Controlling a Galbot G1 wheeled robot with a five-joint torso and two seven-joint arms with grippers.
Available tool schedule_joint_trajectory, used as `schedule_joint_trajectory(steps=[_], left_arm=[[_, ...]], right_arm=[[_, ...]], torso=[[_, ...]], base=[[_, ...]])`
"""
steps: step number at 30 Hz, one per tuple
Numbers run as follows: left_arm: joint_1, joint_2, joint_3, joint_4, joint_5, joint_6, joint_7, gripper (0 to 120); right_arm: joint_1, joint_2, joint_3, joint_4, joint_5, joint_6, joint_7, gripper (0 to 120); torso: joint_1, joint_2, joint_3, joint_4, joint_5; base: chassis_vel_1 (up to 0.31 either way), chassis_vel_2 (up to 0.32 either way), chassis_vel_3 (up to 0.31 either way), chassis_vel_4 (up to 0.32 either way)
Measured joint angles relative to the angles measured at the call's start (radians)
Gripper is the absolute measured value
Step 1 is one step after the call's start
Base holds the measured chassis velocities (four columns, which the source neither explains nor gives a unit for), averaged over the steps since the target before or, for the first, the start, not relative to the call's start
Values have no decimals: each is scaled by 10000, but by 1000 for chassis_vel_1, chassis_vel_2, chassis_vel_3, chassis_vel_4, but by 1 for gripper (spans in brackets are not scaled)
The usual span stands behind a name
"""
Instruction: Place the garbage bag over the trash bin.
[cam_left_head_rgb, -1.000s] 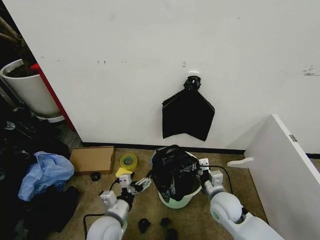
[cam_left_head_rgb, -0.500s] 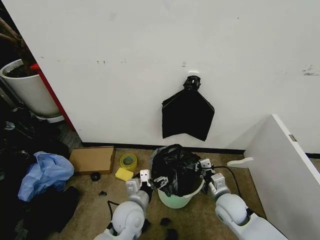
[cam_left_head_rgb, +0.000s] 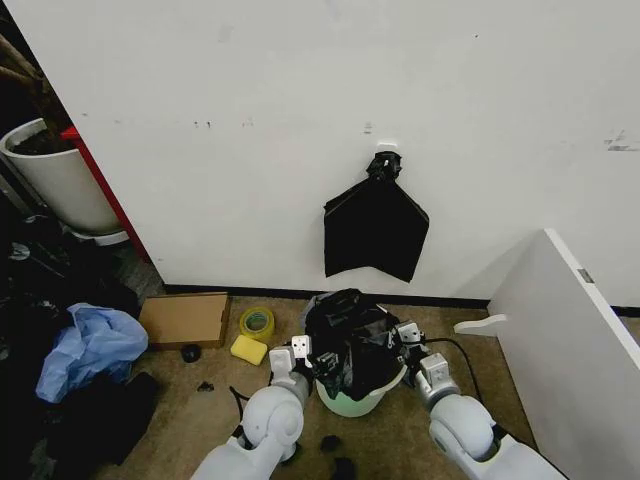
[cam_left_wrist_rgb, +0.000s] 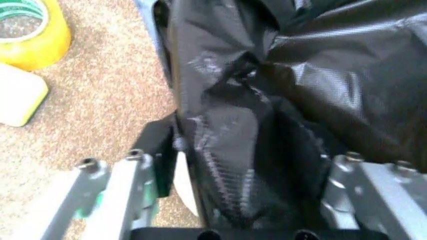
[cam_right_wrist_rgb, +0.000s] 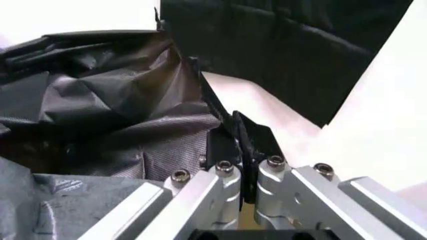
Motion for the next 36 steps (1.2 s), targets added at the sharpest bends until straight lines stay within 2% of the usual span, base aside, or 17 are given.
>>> schedule_joint_trajectory(steps=[1,4,9,10,12,14,16,19,22,29,36], left_arm=[[-6,-2,0,0,-14,27,-31,50],[14,42,-64,-25,-180,120,-140,34],[131,99,-233,-140,-418,102,-114,25],[257,139,-440,-249,-633,6,-12,14],[333,169,-554,-310,-712,-103,58,11],[624,334,-886,-508,-765,-559,352,4],[1087,621,-1208,-755,-299,-1434,1096,4],[1272,737,-1309,-873,-87,-1808,1452,4],[1513,875,-1434,-1166,43,-2177,1842,4],[1742,1023,-1650,-1814,-217,-2280,2057,4],[1738,1078,-2135,-1919,-265,-2485,2048,4]], right_arm=[[-2,0,0,1,-5,23,-1,0],[-14,9,2,-22,-102,512,-51,0],[-42,3,4,-74,-179,859,-89,0],[-76,-11,9,-90,-206,1085,-108,0],[-92,-19,14,-93,-208,1177,-110,0],[-126,-27,53,-98,-150,1476,-108,0],[-212,-24,141,106,515,1712,-110,0],[-284,-35,192,374,1199,1680,-112,0],[-413,-65,335,908,2662,1310,29,0],[-751,-149,801,1704,4652,213,1137,0],[-1252,-273,1132,2070,4808,456,722,0]], torso=[[0,0,0,0,0],[0,0,0,1,0],[0,0,0,0,0],[0,0,0,0,0],[0,0,0,0,-1],[0,0,0,0,-1],[0,0,0,2,0],[0,0,0,1,-1],[-1,0,0,2,-1],[-1,0,0,0,0],[-1,0,0,0,-1]], base=[[0,0,0,0],[0,0,0,0],[0,0,0,0],[0,0,0,0],[0,0,0,0],[0,0,0,0],[0,0,0,0],[0,0,0,0],[0,0,0,0],[0,0,0,0],[0,0,0,0]])
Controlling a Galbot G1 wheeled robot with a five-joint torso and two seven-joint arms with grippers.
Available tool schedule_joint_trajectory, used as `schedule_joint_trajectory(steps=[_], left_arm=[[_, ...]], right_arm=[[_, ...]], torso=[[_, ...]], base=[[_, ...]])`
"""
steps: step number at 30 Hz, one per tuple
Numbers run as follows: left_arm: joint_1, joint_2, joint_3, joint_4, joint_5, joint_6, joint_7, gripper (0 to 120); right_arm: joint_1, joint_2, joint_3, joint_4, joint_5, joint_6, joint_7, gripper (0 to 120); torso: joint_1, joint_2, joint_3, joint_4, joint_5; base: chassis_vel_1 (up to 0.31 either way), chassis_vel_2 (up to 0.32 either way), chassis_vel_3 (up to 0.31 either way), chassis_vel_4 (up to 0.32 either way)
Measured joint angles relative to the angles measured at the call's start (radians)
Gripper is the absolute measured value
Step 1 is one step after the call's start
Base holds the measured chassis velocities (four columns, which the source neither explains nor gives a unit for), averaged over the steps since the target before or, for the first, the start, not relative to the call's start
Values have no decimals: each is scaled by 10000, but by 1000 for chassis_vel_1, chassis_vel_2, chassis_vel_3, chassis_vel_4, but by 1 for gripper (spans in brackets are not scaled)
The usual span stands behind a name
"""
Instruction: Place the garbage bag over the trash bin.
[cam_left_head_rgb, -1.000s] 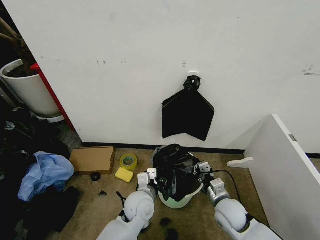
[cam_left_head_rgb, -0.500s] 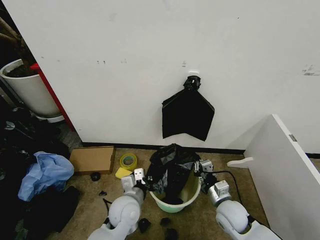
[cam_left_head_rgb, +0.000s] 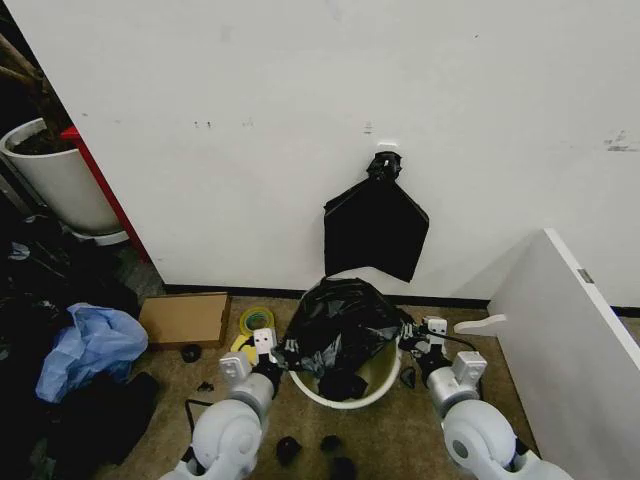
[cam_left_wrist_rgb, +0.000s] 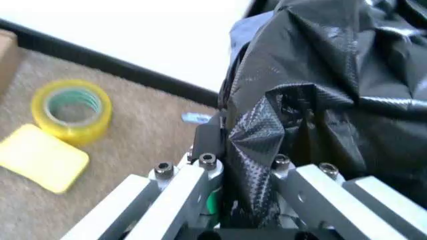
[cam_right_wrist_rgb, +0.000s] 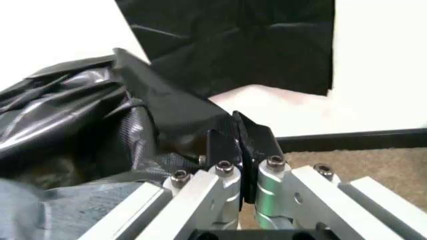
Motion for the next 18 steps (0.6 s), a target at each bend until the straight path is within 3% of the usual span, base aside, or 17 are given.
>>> schedule_joint_trajectory(steps=[8,14,18], left_arm=[[-239,-39,-719,58,-311,-241,1,4],[-292,21,-1364,-253,-997,11,12,4],[-363,108,-1974,-818,-2301,1333,-129,4]], right_arm=[[-402,-1,-30,670,530,-76,193,0],[-418,22,-261,592,709,-206,-132,0],[68,205,-383,-886,-203,1052,-1876,0]], torso=[[0,1,0,-2,-1],[0,0,0,1,-1],[0,0,0,0,1]], base=[[0,0,0,0],[0,0,0,0],[0,0,0,0]])
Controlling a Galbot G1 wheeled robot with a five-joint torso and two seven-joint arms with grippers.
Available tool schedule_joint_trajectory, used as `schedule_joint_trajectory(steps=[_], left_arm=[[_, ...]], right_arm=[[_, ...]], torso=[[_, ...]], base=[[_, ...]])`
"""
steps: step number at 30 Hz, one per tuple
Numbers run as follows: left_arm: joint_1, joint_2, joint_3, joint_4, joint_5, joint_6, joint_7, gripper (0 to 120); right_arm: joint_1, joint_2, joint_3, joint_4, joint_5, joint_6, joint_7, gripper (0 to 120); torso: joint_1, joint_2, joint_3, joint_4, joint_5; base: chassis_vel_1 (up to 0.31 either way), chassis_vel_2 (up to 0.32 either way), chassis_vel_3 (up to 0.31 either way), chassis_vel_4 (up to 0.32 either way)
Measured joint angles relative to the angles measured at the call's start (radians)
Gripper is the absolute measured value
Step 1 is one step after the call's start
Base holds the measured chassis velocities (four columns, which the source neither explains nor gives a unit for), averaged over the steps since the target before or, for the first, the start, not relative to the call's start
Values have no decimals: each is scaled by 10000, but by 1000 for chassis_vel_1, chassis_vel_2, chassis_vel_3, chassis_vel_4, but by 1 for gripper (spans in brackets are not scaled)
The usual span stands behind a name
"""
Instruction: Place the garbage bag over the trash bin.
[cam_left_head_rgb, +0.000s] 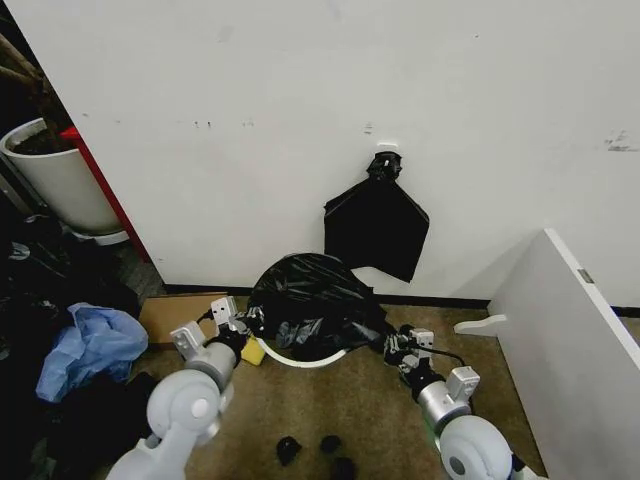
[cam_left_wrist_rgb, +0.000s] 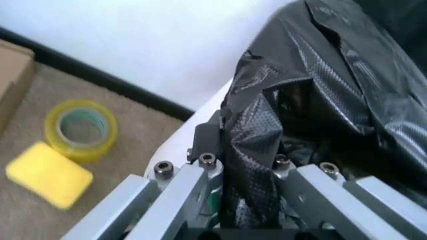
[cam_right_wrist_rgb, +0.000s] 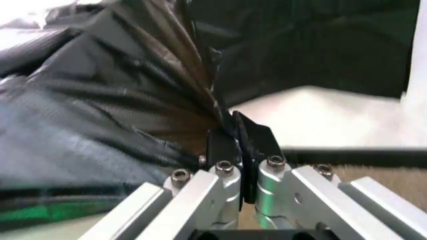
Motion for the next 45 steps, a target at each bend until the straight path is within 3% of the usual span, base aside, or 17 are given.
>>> schedule_joint_trajectory(steps=[3,8,13,18,22,27,32,37,39,41,45], left_arm=[[17,59,-86,-161,-240,473,-41,4],[348,399,277,-416,77,988,70,4],[416,441,546,-731,277,1097,178,4],[478,370,409,-1074,268,938,206,4],[219,325,-537,-1247,-165,317,244,4],[168,274,-779,-1317,-427,315,229,4],[100,165,-742,-1320,-447,325,196,4],[25,170,-685,-1176,-447,324,169,4],[-53,204,-685,-947,-433,307,116,4],[-57,223,-781,-744,-392,266,85,4],[23,220,-929,-608,-219,151,80,4]], right_arm=[[231,90,58,-343,-3,289,-303,0],[632,278,432,-381,1302,982,-875,0],[650,425,606,-344,1452,905,-404,0],[567,461,657,-259,1631,406,459,0],[-63,295,852,148,2319,205,401,0],[-478,292,519,434,2064,6,96,0],[-611,354,269,366,805,-170,17,0],[-690,149,335,195,-989,770,-350,16],[-824,-70,502,-4,-1825,1539,-1058,25],[-952,-347,679,-58,-2189,2247,-1938,33],[-982,-615,741,44,-2406,2664,-2367,45]], torso=[[0,0,0,1,2],[0,0,0,0,-1],[0,0,0,-1,-2],[0,0,0,1,1],[0,0,0,0,0],[0,0,0,1,-1],[0,0,0,0,0],[0,0,0,0,-1],[0,0,0,0,0],[0,0,0,-2,-2],[0,0,0,2,1]], base=[[0,0,0,0],[0,0,0,0],[0,0,0,0],[0,0,0,0],[0,0,0,0],[0,0,0,0],[0,0,0,0],[0,0,0,0],[0,0,0,0],[0,0,0,0],[0,0,0,0]])
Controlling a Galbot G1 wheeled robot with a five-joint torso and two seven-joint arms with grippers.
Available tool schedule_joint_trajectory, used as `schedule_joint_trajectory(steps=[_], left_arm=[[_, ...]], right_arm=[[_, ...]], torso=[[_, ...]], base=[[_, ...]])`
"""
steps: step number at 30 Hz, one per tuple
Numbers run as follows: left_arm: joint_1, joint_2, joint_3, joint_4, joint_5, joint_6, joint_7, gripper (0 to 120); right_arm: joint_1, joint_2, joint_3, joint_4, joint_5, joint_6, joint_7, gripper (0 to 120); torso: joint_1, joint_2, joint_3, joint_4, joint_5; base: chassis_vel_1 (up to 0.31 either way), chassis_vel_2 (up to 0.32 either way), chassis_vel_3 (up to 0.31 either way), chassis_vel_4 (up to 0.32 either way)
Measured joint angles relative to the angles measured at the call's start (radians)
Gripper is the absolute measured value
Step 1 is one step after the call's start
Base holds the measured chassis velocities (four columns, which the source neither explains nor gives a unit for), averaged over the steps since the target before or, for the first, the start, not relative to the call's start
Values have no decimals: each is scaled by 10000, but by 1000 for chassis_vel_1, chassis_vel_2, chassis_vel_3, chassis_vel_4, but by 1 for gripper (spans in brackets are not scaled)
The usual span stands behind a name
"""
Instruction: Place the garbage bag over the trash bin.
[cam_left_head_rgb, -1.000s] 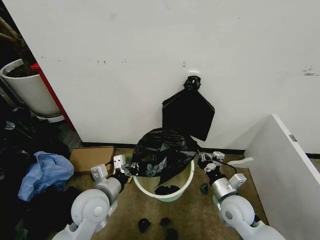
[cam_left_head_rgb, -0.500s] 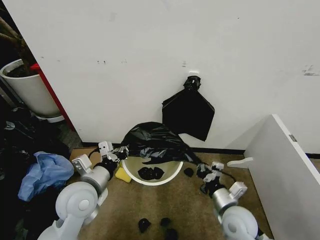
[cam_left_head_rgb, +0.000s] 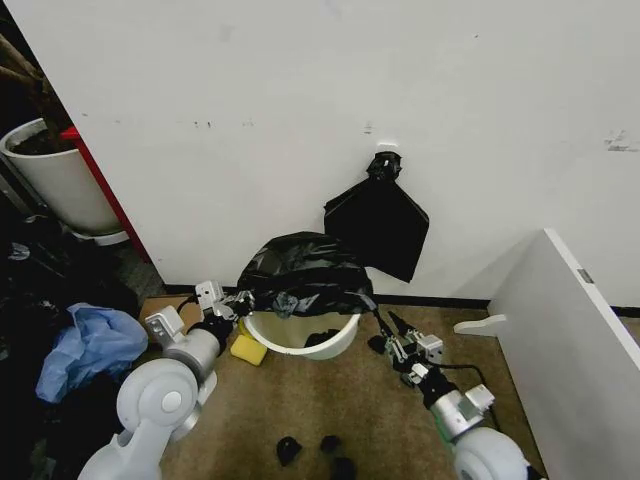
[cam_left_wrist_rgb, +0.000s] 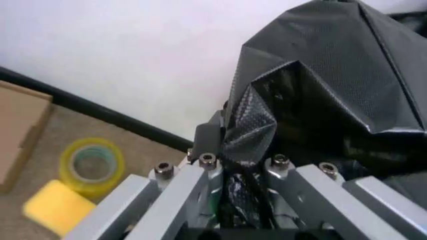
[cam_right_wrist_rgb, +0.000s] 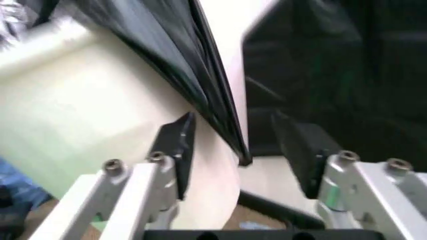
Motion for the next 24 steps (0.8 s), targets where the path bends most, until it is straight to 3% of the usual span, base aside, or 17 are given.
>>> schedule_joint_trajectory(steps=[7,8,14,19,24], left_arm=[[14,24,588,214,1086,-295,142,4],[14,24,588,214,1086,-295,142,4],[8,40,1290,173,2296,-644,277,4],[32,76,1731,259,3325,-1180,533,4],[-81,35,2052,415,3548,-1273,612,4]], right_arm=[[-186,-295,-126,1052,-479,50,283,75],[-186,-295,-126,1052,-479,50,283,75],[-37,-1350,-459,2656,-1843,-2661,1163,98],[551,-2118,-503,3549,-1780,-5019,1291,100],[765,-2398,-519,3689,-1582,-5732,1296,94]], torso=[[0,0,0,-3,-1],[0,0,0,-3,-1],[0,0,0,-3,-1],[0,0,0,0,0],[0,0,0,-3,-1]], base=[[0,0,0,0],[0,0,0,0],[0,0,0,0],[0,0,0,0],[0,0,0,0]])
